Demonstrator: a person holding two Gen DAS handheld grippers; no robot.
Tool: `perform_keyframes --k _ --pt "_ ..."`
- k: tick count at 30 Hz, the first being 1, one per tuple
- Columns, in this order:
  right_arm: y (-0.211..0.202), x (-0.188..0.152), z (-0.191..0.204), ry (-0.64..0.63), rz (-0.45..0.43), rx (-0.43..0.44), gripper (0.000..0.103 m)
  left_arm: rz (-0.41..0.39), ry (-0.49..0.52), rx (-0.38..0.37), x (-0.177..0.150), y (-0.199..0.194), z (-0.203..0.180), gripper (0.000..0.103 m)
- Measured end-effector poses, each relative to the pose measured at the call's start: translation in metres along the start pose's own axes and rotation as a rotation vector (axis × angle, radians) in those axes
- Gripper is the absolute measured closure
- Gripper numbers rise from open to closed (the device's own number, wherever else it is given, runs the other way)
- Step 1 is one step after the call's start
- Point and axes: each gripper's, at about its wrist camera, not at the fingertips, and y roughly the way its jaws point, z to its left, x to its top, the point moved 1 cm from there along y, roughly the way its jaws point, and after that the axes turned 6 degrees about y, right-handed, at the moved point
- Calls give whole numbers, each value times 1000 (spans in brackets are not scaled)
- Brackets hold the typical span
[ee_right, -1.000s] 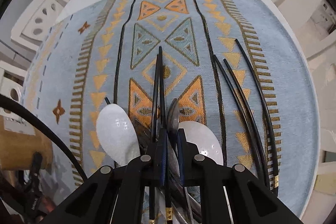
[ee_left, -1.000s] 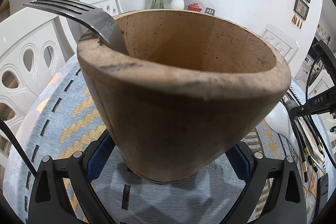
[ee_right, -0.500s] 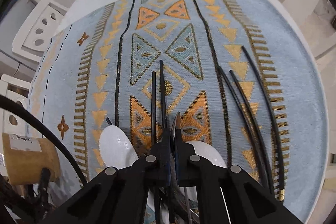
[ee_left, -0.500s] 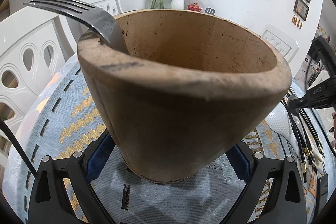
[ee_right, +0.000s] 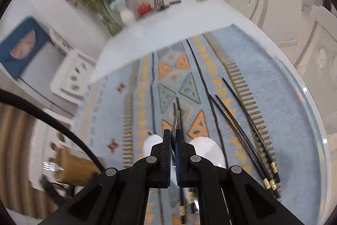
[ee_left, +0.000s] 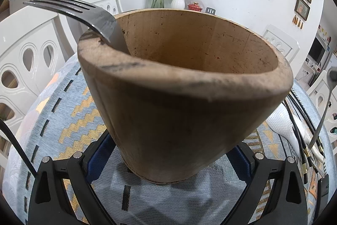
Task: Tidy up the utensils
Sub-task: 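Lift the silver spoon and carry it toward the wooden cup, then lower the spoon into the cup and open the right gripper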
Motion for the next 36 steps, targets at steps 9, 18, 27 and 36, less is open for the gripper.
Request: perform_keyframes --k 9,18,27,36 --pt "-24 24 14 157 -43 246 100 1 -1 -1 -3 1 -1 5" --pt "-39 36 88 59 -42 392 100 1 -1 -1 -2 1 -1 5" --pt "-42 29 160 -88 -41 499 100 1 -2 -1 -3 1 -2 5" --pt "1 -2 209 -174 44 515 100 2 -2 -2 -3 1 -2 5"
